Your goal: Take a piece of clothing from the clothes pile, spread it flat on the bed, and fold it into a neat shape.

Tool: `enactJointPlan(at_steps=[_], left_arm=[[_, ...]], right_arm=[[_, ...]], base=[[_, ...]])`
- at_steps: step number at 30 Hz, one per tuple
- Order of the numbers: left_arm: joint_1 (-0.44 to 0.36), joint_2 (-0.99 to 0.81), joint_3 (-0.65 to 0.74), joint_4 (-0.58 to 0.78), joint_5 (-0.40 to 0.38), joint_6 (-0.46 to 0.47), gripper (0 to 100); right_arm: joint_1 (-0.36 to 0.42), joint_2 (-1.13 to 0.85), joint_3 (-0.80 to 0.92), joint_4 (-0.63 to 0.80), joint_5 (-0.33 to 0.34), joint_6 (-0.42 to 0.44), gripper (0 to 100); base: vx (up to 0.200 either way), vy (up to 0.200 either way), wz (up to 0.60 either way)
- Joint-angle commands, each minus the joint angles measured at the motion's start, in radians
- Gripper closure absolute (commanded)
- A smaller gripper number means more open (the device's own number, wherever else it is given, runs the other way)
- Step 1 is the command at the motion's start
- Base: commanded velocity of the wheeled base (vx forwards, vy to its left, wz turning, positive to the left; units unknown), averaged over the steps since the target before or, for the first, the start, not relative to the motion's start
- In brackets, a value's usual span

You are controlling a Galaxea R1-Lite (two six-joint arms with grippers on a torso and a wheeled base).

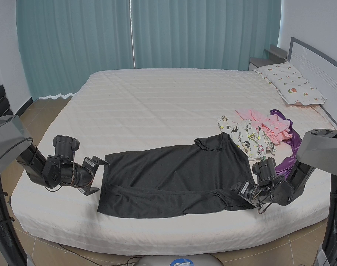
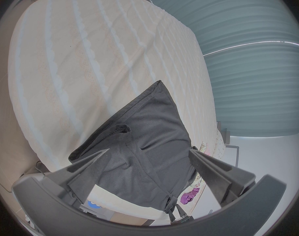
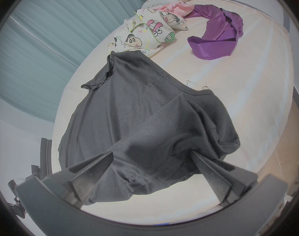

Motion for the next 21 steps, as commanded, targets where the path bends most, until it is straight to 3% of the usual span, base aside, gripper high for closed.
enactJointPlan(at_steps=[1,12,21], left_arm=[[0.000,0.000,0.000,0.000,0.000,-0.001,0],[0.000,0.000,0.000,0.000,0.000,-0.001,0],[0.000,0.000,0.000,0.000,0.000,-0.001,0]], right_arm=[[-0.003,-0.023,0.017,0.003,0.000,0.000,0],[-0.005,-0.010,0.022,0.032,-0.027,-0.008,0],[-0.046,-0.125,0.037,0.150,-0.011,-0.069,0]], base=[[0.000,0.000,0.00],[0.000,0.000,0.00],[0.000,0.000,0.00]])
